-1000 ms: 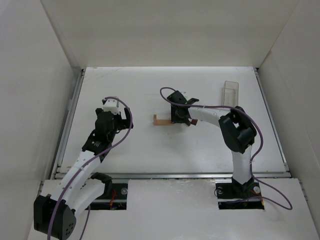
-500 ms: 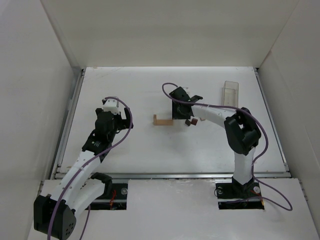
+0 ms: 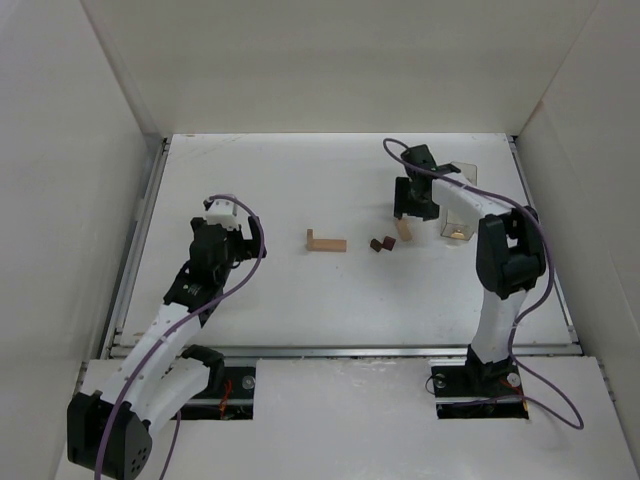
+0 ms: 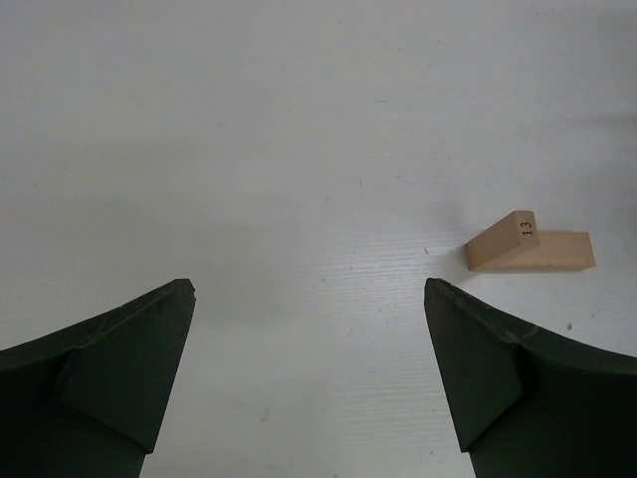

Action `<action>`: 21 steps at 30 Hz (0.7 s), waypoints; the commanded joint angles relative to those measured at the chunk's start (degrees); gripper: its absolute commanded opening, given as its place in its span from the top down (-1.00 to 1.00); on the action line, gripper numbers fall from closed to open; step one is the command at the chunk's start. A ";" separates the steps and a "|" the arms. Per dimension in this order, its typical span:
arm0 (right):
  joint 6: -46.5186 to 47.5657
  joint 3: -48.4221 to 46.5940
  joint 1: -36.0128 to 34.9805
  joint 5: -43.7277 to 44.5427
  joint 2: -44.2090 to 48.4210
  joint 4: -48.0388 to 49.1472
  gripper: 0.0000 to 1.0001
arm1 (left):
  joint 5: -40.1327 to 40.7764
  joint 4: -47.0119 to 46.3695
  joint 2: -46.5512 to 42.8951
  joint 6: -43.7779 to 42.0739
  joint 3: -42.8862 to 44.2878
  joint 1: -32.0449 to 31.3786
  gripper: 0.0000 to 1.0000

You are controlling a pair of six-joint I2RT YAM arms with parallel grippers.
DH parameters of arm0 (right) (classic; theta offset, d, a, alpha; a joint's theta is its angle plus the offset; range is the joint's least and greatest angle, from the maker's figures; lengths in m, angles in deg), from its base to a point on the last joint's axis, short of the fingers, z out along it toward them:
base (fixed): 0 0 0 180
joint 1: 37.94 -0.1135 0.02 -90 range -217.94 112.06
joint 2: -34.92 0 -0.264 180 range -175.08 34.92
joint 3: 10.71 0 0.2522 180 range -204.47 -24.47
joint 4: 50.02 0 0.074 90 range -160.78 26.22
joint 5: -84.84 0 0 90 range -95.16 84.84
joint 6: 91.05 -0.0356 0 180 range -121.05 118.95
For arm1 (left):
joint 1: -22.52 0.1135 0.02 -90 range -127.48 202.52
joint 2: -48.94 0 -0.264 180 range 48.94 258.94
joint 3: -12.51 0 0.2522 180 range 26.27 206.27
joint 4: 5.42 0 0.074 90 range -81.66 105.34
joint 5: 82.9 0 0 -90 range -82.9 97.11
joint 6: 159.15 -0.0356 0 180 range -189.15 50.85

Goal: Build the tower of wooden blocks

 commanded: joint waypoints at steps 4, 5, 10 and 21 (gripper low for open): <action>7.20 1.35 -0.26 -2.99 -0.49 -2.94 -0.41 | -0.40 -2.79 -1.43 -0.19 -0.77 0.24 -1.00; 7.81 1.87 -0.26 -3.70 -1.10 -2.94 -0.41 | -0.92 -2.80 -1.43 -0.19 -0.77 0.24 -1.00; 9.04 3.63 -0.26 -5.28 -2.16 -1.71 -0.35 | -0.93 -2.80 -1.43 -0.19 -0.77 0.24 -1.00; 11.24 4.16 -0.26 -5.28 -3.57 -0.48 0.28 | -0.93 -2.80 -1.43 -0.19 -0.77 0.24 -1.00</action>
